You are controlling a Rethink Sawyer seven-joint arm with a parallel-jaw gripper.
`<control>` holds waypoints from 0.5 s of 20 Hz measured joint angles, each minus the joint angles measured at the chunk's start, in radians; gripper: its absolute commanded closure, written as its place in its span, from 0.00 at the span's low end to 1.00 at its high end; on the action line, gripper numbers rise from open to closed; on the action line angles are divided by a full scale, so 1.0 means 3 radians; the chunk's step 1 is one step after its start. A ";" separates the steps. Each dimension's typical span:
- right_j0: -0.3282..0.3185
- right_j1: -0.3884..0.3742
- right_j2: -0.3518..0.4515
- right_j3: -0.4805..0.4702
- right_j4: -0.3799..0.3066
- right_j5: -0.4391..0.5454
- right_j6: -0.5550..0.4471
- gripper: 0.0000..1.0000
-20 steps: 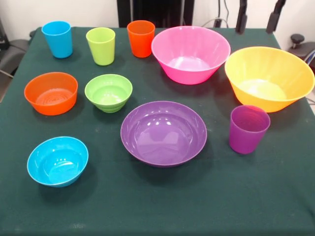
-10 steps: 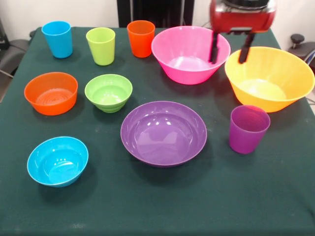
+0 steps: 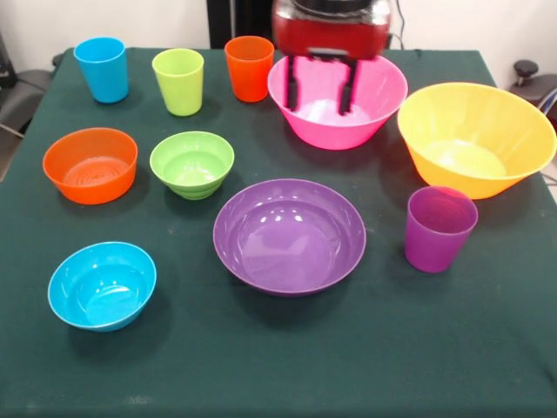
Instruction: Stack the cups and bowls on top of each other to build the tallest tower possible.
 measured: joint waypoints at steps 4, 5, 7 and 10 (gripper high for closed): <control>-0.0126 -0.0141 -0.0001 0.0018 0.0000 0.0082 0.0000 0.00; -0.0156 -0.0188 -0.0001 0.0024 -0.0007 0.0098 0.0000 0.00; -0.0204 -0.0272 -0.0001 0.0039 -0.0050 0.0107 0.0000 0.00; -0.0246 -0.0360 -0.0001 0.0072 -0.0103 0.0107 0.0000 0.00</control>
